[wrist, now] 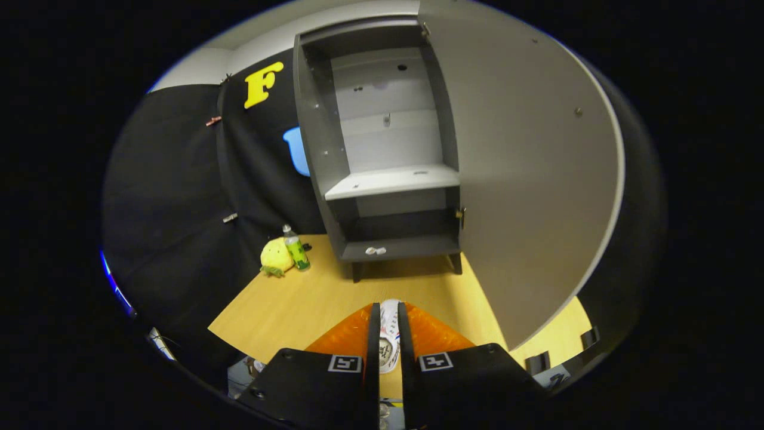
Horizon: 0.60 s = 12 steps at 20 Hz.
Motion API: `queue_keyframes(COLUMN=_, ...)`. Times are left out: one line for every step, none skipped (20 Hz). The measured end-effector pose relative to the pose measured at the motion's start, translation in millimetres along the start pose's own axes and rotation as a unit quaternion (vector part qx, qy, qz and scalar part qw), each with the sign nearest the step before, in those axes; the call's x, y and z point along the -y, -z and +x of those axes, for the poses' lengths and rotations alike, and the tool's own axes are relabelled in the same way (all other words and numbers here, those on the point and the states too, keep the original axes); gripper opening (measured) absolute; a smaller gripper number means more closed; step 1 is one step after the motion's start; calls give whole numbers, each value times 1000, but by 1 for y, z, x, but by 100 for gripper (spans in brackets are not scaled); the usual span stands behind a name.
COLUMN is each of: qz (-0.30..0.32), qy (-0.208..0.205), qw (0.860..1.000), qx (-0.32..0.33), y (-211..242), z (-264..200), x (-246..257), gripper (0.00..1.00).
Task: Open the shoe cabinet door, grab the shoes and put them into the shoe cabinet, then close the shoe cabinet door.
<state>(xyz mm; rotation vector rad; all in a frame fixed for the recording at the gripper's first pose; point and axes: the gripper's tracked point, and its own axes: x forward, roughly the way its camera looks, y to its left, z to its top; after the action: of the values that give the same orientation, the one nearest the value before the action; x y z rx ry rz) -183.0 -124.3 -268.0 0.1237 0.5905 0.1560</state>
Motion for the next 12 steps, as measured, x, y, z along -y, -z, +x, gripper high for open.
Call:
queue_keyframes(qz=7, qy=1, qw=1000, qx=-18, y=17, z=15, x=-4, gripper=20)
queue_keyframes(qz=12, qy=3, qw=999, qx=-37, y=35, z=31, x=-8, gripper=20)
queue_keyframes(qz=14, qy=2, qw=999, qx=-52, y=52, z=42, x=-11, gripper=20)
queue_keyframes(qz=12, qy=1, qw=998, qx=-66, y=68, z=53, x=-16, gripper=20)
queue_keyframes(qz=9, qy=-1, qw=997, qx=-78, y=82, z=63, x=-22, gripper=20)
queue_keyframes(qz=6, qy=1, qw=996, qx=-90, y=96, z=74, x=-27, gripper=20)
queue_keyframes(qz=6, qy=5, qw=995, qx=-103, y=109, z=86, x=-29, gripper=20)
queue_keyframes(qz=11, qy=13, qw=993, qx=-114, y=121, z=95, x=-27, gripper=20)
queue_keyframes(qz=20, qy=23, qw=992, qx=-124, y=133, z=104, x=-25, gripper=20)
queue_keyframes(qz=29, qy=32, qw=990, qx=-132, y=144, z=113, x=-21, gripper=20)
queue_keyframes(qz=35, qy=41, qw=988, qx=-141, y=157, z=123, x=-18, gripper=20)
queue_keyframes(qz=35, qy=51, qw=987, qx=-151, y=167, z=133, x=-15, gripper=20)
